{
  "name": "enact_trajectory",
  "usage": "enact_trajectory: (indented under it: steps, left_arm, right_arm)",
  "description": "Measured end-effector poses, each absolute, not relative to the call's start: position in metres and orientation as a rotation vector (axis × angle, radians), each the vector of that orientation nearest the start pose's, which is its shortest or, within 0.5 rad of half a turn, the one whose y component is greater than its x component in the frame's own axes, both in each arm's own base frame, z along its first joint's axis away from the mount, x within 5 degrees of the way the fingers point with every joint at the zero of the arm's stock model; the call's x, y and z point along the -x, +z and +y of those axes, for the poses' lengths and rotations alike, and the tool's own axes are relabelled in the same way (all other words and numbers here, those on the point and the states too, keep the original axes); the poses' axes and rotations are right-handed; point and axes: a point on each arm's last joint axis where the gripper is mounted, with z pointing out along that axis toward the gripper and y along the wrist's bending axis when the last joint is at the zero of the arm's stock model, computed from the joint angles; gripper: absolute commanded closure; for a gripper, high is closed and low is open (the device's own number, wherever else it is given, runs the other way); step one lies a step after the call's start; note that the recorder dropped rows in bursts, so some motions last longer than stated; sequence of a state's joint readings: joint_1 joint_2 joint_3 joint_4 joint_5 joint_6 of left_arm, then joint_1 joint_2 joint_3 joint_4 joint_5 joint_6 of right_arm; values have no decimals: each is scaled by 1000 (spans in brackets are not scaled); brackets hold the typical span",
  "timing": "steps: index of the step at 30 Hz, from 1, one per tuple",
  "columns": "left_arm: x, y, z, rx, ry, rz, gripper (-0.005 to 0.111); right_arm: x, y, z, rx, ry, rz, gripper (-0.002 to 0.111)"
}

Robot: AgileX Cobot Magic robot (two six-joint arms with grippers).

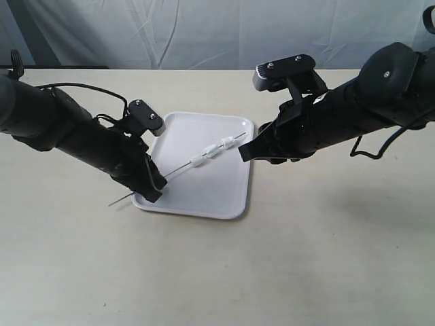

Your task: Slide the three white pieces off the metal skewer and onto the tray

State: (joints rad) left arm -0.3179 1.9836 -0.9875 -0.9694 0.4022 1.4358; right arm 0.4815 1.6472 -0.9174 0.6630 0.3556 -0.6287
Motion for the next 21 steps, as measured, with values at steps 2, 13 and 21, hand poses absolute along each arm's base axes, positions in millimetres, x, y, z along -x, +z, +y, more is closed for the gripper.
enact_trajectory:
  steps: [2,13,21]
  left_arm:
    - [-330,102,-140,-1146,-390,2405,91]
    - [-315,130,-145,-855,-639,2588,107]
    - [-285,142,-130,-429,-961,2722,107]
  right_arm:
    - [-281,198,169,684,468,2433,75]
    - [-283,200,171,556,538,2439,83]
    - [-290,207,175,199,697,2423,83]
